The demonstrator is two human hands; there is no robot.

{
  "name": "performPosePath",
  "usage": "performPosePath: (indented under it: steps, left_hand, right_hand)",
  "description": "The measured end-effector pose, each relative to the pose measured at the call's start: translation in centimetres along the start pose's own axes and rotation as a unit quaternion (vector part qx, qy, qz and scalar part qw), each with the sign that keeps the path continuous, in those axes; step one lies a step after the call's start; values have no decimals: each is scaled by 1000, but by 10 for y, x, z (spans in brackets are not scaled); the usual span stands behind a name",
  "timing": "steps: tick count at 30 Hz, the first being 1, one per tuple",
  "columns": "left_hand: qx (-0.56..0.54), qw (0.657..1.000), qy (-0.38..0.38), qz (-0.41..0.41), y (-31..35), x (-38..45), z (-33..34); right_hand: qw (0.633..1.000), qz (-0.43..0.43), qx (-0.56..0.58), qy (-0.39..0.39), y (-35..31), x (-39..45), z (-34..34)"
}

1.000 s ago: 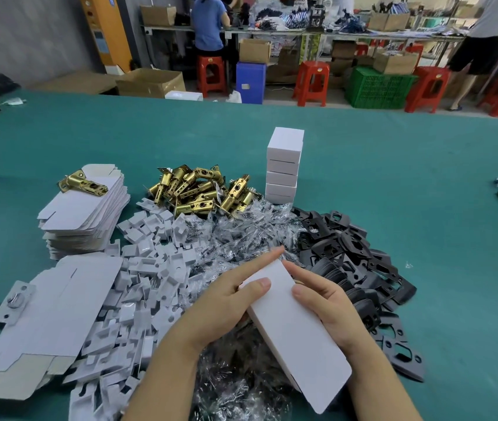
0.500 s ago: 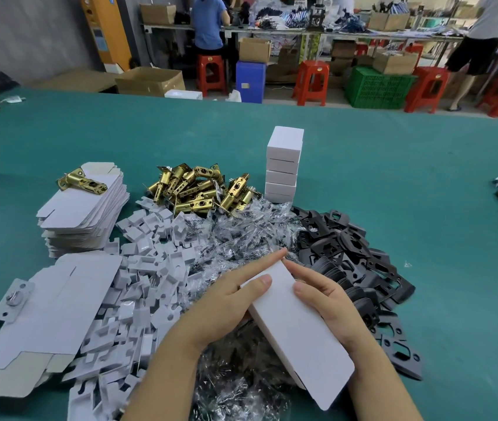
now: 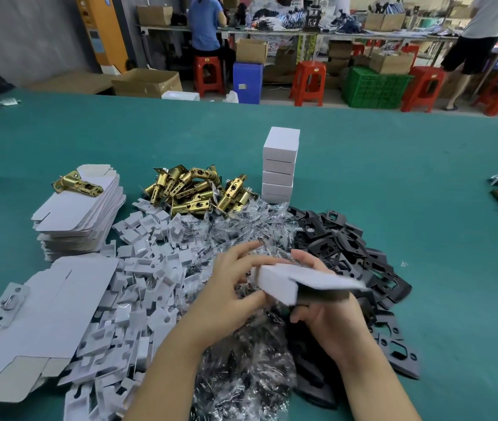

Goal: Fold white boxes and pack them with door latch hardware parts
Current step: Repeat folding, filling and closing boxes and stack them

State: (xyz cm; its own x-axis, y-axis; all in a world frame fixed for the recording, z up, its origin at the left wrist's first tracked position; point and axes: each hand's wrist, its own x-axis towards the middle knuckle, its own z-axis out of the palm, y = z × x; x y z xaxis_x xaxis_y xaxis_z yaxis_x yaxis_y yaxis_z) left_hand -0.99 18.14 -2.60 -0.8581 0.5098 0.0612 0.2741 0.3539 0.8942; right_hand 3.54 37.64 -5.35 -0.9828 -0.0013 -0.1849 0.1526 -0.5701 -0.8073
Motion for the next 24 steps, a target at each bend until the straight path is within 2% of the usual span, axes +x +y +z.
performPosePath:
  steps: [2,5,9,13,16,18,21,24]
  left_hand:
    - [-20,998,55,-5,0,2,-1]
    - [-89,990,103,-40,-4,3,-4]
    - [-106,990,68,-57,-6,2,-7]
    - [-8,999,29,-37,-11,3,-5]
    - [38,996,75,-19,-11,5,-1]
    - [25,992,121,-9,-10,5,-2]
    - [-6,982,185,-29,-12,5,-6]
    - [-5,976,213,-55,-12,8,-8]
  right_hand:
    - [1000,-20,8,-19,0,-2,2]
    - [997,-49,-59,-10,1,-2,3]
    - [976,-116,-182,18,6,-4,6]
    - [968,-129,-216,3,9,-6,13]
    - [970,-126,-206,17,12,-3,12]
    - [970,-130,-199,45,14,-1,11]
    - [968,-130,-201,75,17,3,9]
    - [969,-127,-194,84,19,6,8]
